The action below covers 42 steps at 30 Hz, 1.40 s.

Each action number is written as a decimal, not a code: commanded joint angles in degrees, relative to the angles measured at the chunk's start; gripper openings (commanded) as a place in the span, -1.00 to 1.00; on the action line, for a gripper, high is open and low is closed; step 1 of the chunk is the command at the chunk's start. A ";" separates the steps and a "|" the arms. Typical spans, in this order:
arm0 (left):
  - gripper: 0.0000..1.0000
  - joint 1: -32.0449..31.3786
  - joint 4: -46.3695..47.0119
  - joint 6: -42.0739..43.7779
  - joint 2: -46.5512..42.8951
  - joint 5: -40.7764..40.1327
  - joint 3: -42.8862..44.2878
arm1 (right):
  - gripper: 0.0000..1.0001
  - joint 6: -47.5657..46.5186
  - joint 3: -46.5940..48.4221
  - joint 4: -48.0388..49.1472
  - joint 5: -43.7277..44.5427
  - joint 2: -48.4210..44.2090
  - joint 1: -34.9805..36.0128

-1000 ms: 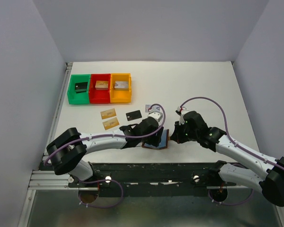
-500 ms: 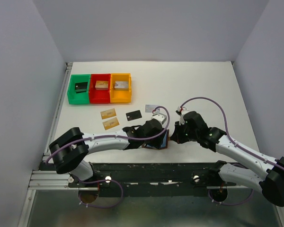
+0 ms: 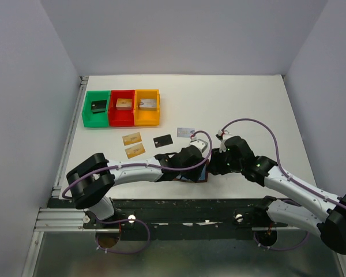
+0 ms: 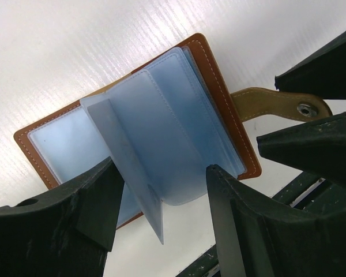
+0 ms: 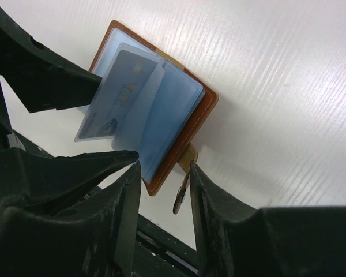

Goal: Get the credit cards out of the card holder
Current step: Remove the credit card from the card holder.

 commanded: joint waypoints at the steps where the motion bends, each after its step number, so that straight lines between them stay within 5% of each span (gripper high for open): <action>1: 0.42 -0.50 -1.06 0.77 0.45 0.56 1.45 | -0.05 0.47 -0.58 -1.49 2.09 -0.88 -0.30; 25: 0.49 -1.03 2.02 1.30 -0.34 3.55 0.66 | 0.07 5.92 -1.55 1.24 3.24 -0.44 -1.01; 37: 0.46 -0.94 -3.42 -0.54 -0.52 -4.18 0.65 | 0.00 6.00 -1.55 2.29 2.01 1.06 -1.18; 42: 0.45 -0.94 -3.00 -1.34 -2.45 -6.12 -1.10 | -0.21 6.27 -1.37 4.05 -0.01 2.81 -1.27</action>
